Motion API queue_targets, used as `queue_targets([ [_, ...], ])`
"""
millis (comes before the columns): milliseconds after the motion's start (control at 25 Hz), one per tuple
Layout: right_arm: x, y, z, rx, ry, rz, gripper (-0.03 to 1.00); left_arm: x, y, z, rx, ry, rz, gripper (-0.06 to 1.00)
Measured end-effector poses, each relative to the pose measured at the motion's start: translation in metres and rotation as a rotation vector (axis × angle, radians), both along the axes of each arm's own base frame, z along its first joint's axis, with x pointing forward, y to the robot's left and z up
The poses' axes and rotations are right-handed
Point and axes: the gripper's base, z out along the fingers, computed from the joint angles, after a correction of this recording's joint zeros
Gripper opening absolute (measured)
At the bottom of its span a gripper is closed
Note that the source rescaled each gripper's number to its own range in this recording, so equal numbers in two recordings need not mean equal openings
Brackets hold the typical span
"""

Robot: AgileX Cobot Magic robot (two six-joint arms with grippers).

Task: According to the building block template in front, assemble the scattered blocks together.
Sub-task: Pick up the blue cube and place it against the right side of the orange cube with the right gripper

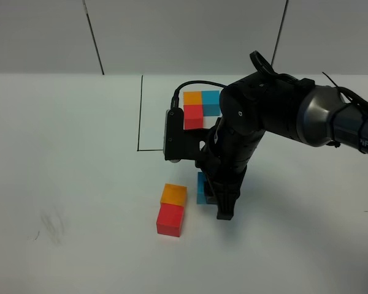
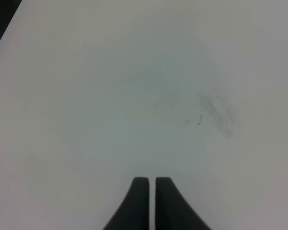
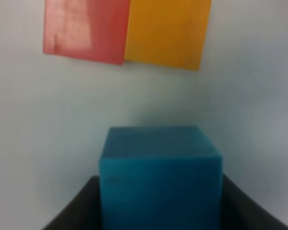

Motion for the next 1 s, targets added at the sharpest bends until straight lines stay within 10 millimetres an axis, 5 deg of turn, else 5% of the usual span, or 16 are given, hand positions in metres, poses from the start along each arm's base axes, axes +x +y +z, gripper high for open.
queue_targets([
  [1000,-0.001,0.016,-0.013,0.042,-0.012,-0.031,0.48,0.0,0.0,0.0,0.0,0.0,0.0,0.01],
])
